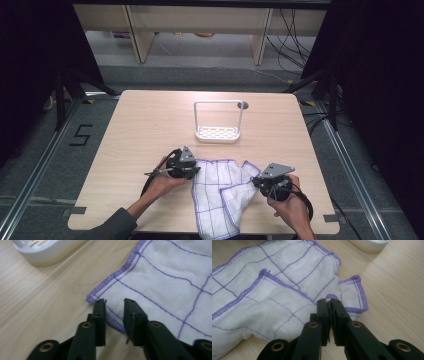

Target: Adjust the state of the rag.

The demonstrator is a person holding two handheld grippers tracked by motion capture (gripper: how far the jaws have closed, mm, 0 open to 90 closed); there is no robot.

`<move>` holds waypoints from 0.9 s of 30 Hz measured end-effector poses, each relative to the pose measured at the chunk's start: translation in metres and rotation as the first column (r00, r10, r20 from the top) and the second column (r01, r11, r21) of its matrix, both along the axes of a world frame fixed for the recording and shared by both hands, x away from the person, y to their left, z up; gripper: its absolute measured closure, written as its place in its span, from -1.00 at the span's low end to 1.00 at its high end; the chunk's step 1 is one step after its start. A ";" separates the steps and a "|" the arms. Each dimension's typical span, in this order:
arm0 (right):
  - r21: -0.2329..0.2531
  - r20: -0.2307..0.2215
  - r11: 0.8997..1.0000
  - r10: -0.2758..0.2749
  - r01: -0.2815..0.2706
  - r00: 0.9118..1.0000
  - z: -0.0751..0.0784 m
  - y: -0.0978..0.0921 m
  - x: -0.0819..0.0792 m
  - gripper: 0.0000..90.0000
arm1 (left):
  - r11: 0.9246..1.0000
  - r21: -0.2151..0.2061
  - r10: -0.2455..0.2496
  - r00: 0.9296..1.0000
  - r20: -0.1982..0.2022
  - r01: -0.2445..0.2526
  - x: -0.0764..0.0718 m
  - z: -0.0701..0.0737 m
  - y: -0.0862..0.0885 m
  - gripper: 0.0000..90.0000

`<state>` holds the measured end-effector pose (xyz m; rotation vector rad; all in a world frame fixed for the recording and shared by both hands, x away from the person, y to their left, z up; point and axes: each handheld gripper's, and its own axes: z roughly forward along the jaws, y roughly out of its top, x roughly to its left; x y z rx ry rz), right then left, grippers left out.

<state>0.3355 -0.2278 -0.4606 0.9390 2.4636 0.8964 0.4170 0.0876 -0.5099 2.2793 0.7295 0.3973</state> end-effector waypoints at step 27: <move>-0.017 -0.025 0.999 0.033 -0.033 0.999 -0.006 0.004 0.001 0.94 | 0.993 0.039 0.106 0.992 0.071 -0.109 0.037 -0.003 0.027 0.93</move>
